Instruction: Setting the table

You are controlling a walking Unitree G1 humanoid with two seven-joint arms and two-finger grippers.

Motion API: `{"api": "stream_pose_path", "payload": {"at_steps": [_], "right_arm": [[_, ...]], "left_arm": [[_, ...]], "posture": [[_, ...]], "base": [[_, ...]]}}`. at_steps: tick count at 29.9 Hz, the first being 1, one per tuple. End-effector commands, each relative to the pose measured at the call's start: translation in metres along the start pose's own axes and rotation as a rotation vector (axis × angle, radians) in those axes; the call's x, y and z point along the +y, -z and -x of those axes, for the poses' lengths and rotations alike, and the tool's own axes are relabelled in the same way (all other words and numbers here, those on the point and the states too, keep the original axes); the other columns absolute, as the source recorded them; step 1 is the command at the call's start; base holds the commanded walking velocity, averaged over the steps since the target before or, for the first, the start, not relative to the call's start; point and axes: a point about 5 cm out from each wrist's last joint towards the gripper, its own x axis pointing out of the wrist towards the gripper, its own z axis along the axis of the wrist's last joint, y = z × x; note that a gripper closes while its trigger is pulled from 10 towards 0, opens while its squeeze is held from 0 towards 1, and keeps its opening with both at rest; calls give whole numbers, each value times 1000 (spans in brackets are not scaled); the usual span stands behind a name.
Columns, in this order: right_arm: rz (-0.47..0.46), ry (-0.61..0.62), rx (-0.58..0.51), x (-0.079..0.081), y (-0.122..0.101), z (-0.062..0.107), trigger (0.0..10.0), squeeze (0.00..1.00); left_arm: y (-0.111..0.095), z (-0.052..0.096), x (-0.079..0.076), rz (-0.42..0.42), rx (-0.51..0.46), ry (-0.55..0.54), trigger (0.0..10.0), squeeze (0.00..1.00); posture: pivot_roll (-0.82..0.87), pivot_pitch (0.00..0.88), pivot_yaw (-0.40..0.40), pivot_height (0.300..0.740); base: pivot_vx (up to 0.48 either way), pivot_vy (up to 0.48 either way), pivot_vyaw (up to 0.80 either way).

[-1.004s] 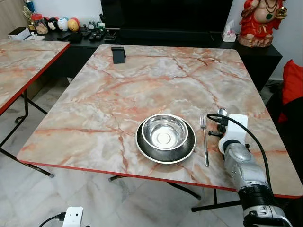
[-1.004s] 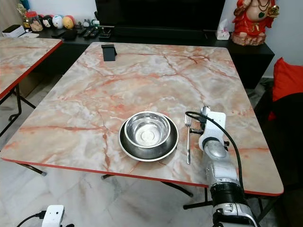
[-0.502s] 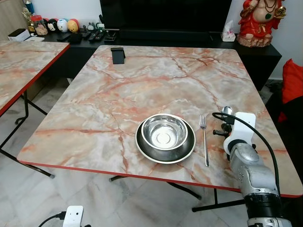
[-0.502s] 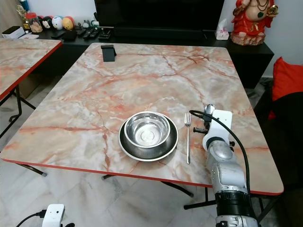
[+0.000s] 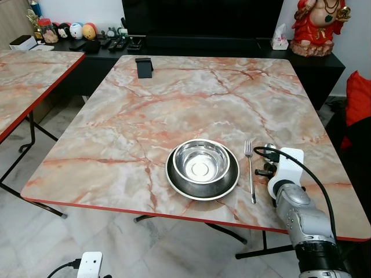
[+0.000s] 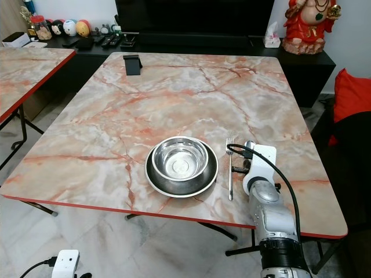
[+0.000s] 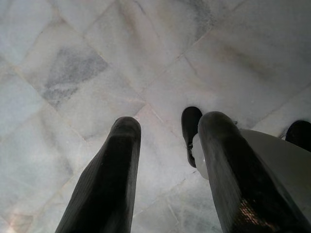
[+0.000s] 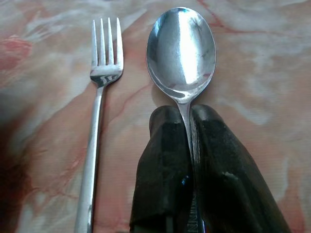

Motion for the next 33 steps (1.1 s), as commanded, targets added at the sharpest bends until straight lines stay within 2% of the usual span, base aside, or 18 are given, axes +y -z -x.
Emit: {"api": "stream_pose_path", "payload": {"at_steps": [1,29,30,33], "right_arm": [[-2,-22,8,6,1,-1,10000,0],[1,-11,6,7,4,-5,10000,0],[-1,-13,6,7,4,-5,10000,35],[-1,-14,5,7,4,-5,10000,47]], "left_arm": [[2,0,2,1,15,-8,10000,0],[3,1,2,1,17,-6,10000,0],[3,1,2,1,16,-7,10000,0],[3,1,2,1,16,-7,10000,0]], "posture": [[-78,0,21,740],[-74,0,20,740],[-74,0,20,740],[-74,0,20,740]], "base": [[0,0,0],[0,0,0],[0,0,0],[0,0,0]]}}
